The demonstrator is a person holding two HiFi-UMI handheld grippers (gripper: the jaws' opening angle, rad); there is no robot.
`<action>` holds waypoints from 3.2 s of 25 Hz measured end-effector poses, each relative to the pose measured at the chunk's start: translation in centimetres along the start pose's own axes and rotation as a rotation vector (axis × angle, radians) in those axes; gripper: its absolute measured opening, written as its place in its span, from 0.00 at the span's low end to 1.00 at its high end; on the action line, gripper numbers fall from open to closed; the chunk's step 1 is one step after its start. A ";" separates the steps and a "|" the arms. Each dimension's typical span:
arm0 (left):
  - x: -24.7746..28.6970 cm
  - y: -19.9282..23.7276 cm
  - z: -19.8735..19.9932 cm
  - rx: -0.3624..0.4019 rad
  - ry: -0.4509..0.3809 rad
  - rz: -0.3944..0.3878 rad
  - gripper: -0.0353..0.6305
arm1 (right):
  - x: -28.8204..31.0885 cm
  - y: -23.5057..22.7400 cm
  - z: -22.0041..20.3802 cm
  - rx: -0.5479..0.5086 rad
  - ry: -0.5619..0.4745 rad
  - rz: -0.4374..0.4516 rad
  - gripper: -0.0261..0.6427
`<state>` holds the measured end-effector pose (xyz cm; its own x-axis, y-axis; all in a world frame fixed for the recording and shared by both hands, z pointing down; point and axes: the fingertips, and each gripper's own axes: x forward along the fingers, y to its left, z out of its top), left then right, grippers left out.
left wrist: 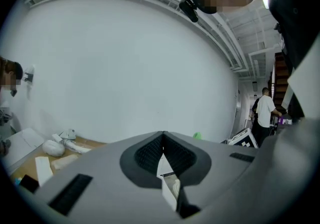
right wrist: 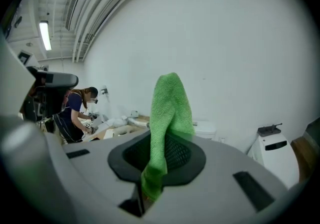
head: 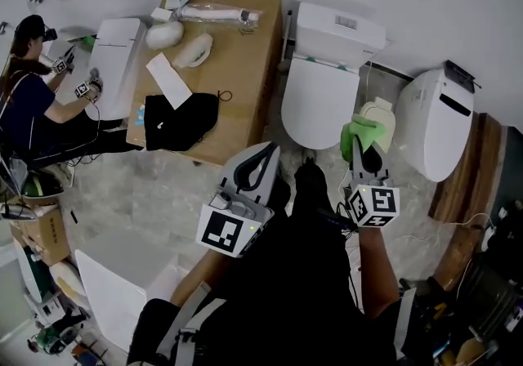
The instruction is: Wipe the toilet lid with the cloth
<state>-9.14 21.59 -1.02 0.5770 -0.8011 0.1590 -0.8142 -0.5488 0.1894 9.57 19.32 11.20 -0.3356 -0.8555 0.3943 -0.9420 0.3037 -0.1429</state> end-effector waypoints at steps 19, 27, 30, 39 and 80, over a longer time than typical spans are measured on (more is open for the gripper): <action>17.4 8.2 -4.6 -0.105 0.080 0.113 0.06 | 27.2 -13.9 -11.8 0.049 0.395 0.044 0.12; 21.5 12.8 -10.3 -0.122 0.112 0.155 0.06 | 36.0 -16.1 -21.2 0.063 0.537 0.051 0.12; 22.6 14.3 -12.8 -0.129 0.117 0.155 0.06 | 39.3 -16.6 -24.3 0.065 0.569 0.043 0.12; 24.3 18.2 -19.9 -0.153 0.085 0.159 0.06 | 47.1 -17.2 -33.4 0.071 0.632 0.015 0.12; 18.3 21.4 -24.8 -0.208 0.059 0.212 0.06 | 48.4 0.6 -43.9 -0.556 0.779 0.599 0.11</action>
<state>-14.43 1.11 30.02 0.4035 -0.8739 0.2711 -0.8897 -0.3056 0.3392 -7.35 -3.47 70.07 -0.4606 -0.0738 0.8846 -0.4337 0.8882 -0.1517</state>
